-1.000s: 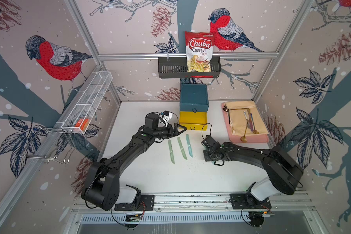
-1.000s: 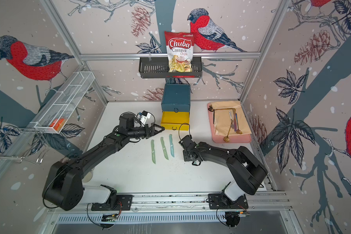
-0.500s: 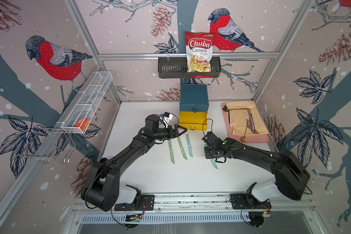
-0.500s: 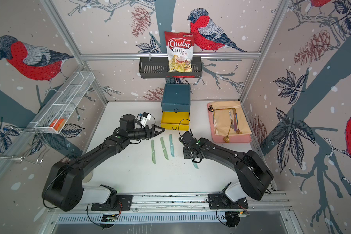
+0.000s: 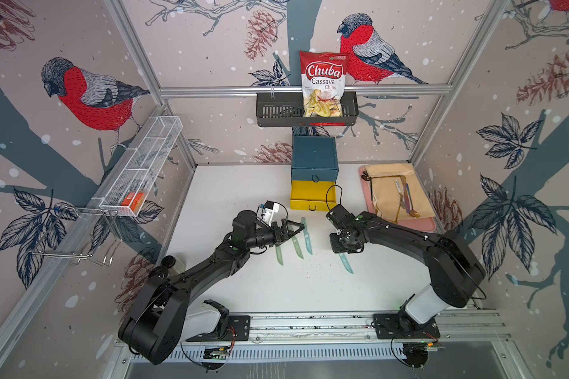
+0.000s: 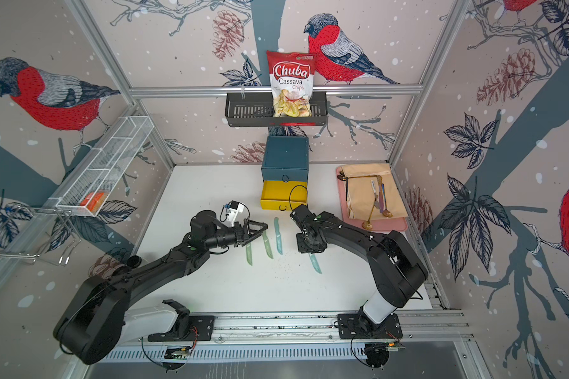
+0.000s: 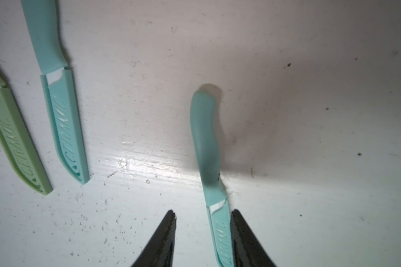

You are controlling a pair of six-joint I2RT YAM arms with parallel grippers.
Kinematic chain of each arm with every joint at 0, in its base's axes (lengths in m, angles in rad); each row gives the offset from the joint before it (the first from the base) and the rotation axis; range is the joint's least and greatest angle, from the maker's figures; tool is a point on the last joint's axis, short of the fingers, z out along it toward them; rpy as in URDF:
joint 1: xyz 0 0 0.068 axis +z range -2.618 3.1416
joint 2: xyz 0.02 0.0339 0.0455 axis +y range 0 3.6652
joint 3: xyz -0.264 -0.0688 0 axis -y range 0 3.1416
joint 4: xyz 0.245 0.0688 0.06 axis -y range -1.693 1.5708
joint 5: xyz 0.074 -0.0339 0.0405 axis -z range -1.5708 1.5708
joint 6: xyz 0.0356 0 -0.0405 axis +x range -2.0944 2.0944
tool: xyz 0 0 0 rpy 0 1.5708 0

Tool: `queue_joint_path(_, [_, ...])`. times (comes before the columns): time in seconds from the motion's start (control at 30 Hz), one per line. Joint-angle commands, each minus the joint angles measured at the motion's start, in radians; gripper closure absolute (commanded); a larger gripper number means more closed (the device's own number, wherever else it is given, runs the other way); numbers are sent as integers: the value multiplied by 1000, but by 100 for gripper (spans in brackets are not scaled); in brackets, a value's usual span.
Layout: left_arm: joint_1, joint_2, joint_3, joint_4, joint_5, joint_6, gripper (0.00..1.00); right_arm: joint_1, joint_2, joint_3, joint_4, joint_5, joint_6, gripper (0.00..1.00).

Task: Place the fruit knives into the drawer by color
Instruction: Pick up the fruit knife from the center of the board.

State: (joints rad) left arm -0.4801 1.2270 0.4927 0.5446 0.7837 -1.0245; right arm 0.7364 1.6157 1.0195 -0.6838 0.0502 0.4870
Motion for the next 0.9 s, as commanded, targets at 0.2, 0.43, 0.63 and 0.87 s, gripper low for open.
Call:
queue_joint_path(0.2, [-68,-54,-75,133,-22,-70,3,-21,54,-2,-17,-34,-47,63])
queue_joint_path(0.43, [-91,-116,9,-271,-82,122,3,-41,73,-27,15,-50,-58,65])
queue_joint_path(0.63, [-92,-153,2,-351,-84,149,3,-46,87,-33,36,-53,-69,66])
queue_joint_path(0.87, [-92,-170,-32,-336,-89,136,3,-45,99,-3,37,-33,-92,65])
